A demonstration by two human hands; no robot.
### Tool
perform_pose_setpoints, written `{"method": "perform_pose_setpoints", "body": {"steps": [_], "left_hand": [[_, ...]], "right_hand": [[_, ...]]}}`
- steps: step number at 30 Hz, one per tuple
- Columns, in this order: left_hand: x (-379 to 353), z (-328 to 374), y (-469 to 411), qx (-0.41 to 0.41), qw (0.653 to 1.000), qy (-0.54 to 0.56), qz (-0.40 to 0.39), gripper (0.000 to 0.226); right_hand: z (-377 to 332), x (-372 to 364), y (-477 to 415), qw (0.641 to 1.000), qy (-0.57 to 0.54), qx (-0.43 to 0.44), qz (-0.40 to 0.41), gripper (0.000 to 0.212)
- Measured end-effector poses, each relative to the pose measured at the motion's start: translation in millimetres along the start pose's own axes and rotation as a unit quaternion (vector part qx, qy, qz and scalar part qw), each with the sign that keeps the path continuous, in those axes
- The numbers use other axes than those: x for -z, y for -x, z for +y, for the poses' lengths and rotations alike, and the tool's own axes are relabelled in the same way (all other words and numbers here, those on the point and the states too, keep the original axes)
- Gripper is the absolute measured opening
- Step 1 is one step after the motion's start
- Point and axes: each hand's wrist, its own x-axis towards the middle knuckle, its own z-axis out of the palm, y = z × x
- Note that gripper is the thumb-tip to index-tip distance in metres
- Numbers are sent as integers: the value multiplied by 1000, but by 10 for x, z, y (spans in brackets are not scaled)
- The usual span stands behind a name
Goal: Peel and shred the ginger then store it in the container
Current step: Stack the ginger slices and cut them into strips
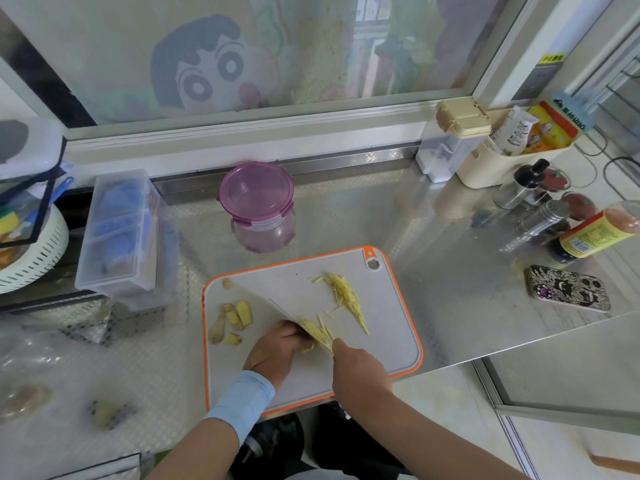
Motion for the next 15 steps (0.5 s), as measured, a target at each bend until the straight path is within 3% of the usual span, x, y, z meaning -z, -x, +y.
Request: {"method": "perform_pose_setpoints", "body": {"steps": [6,10,15], "left_hand": [[1,-32,-10,-58,995,-76,16,37],[-27,18,-34,26,997,70,24,21],[-19,36,-38,43,994,100,12,22]], "right_hand": [[-82,-3,-127,1000,8,9,3,26],[-127,37,-197,1000,-6,20,6,29],[-89,38,-143,1000,-13,19,6,21]]}}
